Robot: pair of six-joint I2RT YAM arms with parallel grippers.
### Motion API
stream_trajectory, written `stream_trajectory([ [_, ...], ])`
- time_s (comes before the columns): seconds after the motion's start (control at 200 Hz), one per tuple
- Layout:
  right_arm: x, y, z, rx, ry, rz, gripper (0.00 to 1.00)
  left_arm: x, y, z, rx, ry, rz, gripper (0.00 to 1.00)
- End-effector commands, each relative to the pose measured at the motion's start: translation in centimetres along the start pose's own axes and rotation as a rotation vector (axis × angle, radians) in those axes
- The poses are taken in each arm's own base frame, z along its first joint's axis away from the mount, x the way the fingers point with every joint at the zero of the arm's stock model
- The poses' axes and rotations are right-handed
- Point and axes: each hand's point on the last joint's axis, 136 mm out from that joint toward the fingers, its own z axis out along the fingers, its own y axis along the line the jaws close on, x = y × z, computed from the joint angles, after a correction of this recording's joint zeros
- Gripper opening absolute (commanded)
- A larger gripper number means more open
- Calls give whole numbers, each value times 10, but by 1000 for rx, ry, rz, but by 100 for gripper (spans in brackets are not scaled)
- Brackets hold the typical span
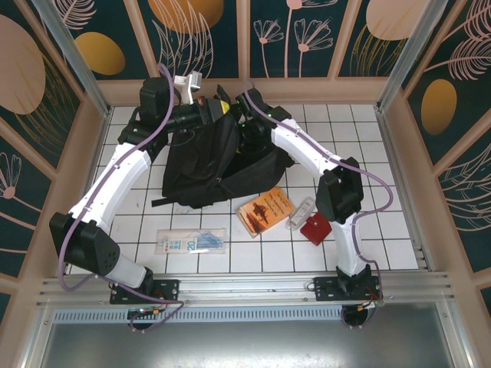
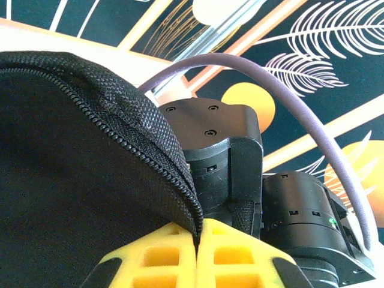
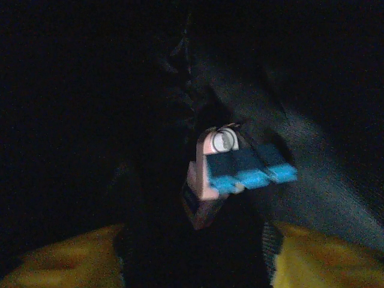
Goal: Pack the student bag
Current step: Place the personal item in the student bag, then pick up the personal item from the middle-right of the table.
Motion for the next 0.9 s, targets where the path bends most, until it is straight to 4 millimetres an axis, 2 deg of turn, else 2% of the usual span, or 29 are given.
stream_trajectory([
  [0.0, 1, 23, -9, -67, -6, -30, 66, -24, -31, -11, 75, -76, 111, 0],
  [0.07, 1, 24, -15, -64, -19, -55, 67, -23, -26, -11, 50, -81, 116, 0],
  [0.155, -3, 24, -31, -42, -72, -113, 67, -22, -15, -12, -11, -93, 121, 0],
  [0.285, -7, 21, -74, -27, -189, -193, 67, -14, 9, -10, -83, -102, 103, 0],
  [0.395, -5, 2, -114, -15, -283, -224, 66, -1, 21, -6, -78, -85, 73, 0],
  [0.48, -3, -32, -142, 32, -333, -186, 65, 7, 27, -3, -73, -73, 57, 0],
  [0.525, 9, -51, -152, 54, -331, -171, 65, 11, 31, -2, -74, -65, 48, 0],
  [0.555, 5, -74, -163, 86, -357, -135, 65, 13, 34, -1, -77, -60, 44, 0],
  [0.671, 24, -147, -186, 226, -390, -55, 68, 17, 44, -2, -113, -65, 49, 0],
  [0.766, 48, -197, -189, 316, -366, -3, 91, 15, 50, -7, -156, -96, 62, 0],
  [0.836, 60, -221, -192, 336, -373, 20, 98, 15, 52, -9, -163, -115, 64, 0],
  [0.896, 66, -238, -200, 318, -399, 73, 99, 16, 54, -8, -168, -113, 62, 0],
])
